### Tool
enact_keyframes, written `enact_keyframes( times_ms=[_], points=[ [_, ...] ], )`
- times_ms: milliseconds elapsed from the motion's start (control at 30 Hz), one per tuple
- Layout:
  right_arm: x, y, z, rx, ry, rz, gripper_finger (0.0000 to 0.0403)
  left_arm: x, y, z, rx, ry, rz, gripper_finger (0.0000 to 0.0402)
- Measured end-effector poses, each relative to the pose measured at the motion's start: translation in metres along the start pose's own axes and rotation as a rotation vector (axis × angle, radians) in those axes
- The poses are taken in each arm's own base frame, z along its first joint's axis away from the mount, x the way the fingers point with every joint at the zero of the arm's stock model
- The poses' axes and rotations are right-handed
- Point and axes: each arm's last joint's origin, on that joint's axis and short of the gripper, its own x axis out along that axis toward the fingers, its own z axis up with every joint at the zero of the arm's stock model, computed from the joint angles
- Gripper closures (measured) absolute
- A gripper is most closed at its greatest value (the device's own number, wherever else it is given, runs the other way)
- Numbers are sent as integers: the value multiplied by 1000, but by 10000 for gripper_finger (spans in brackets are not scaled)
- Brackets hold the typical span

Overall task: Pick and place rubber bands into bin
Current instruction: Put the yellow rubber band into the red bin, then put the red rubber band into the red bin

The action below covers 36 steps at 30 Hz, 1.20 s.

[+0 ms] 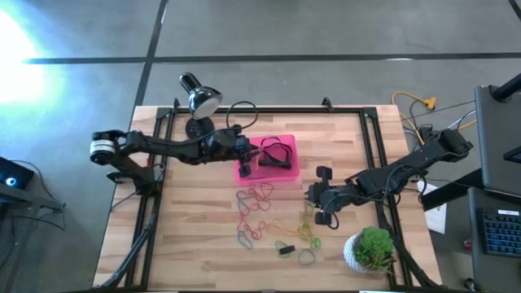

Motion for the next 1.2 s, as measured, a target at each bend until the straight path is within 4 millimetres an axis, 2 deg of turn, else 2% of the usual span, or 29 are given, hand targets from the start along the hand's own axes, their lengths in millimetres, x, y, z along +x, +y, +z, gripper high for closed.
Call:
enact_keyframes(
  times_ms=[233, 400, 533, 833, 1067, 1200],
  points=[
    [0, 0, 0, 3, -3, 3, 346, -1, 1, -5, 5, 83, 14, 277],
    [0, 0, 1, 4, -5, 4, 346, -18, -5, 2, -33, 238, -71, 267],
    [1, 0, -1, 3, -4, 4, 346, -37, -23, -2, -48, 337, -173, 267],
    [9, 2, -6, 5, -63, 27, 346, -76, -81, 3, -5, 298, -363, 267],
    [22, 15, 7, -180, -382, 206, 346, -94, -118, -4, 39, 269, -393, 267],
    [39, 22, 14, -276, -468, 208, 346, -99, -131, -10, 51, 283, -381, 267]
  ],
)
